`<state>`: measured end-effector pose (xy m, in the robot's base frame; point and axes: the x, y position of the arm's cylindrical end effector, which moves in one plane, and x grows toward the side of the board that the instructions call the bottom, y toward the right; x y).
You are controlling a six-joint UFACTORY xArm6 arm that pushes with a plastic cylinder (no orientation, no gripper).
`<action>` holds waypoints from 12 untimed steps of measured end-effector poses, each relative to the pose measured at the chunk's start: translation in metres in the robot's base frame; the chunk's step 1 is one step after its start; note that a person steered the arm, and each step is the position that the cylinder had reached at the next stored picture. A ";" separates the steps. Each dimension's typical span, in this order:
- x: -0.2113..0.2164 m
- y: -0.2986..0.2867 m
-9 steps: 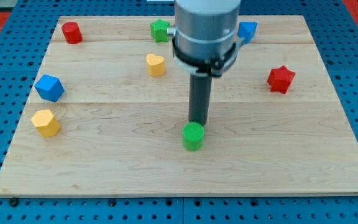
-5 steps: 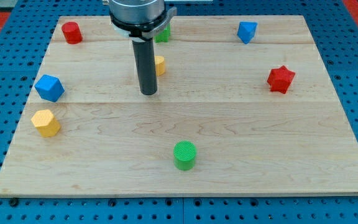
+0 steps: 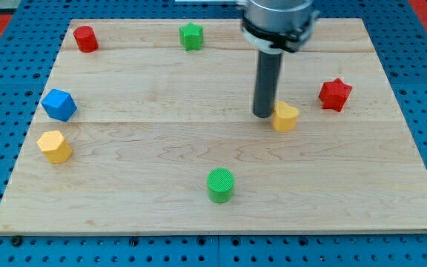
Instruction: Place the heart green circle and hexagon in a horizontal line
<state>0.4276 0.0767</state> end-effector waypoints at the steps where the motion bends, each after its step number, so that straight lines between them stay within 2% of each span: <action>1: -0.018 0.010; 2: 0.034 0.064; 3: 0.107 0.073; 4: 0.113 0.089; 5: 0.132 0.028; 8: 0.125 -0.130; 9: 0.069 -0.138; 10: 0.025 -0.247; 11: 0.015 -0.309; 12: 0.072 -0.303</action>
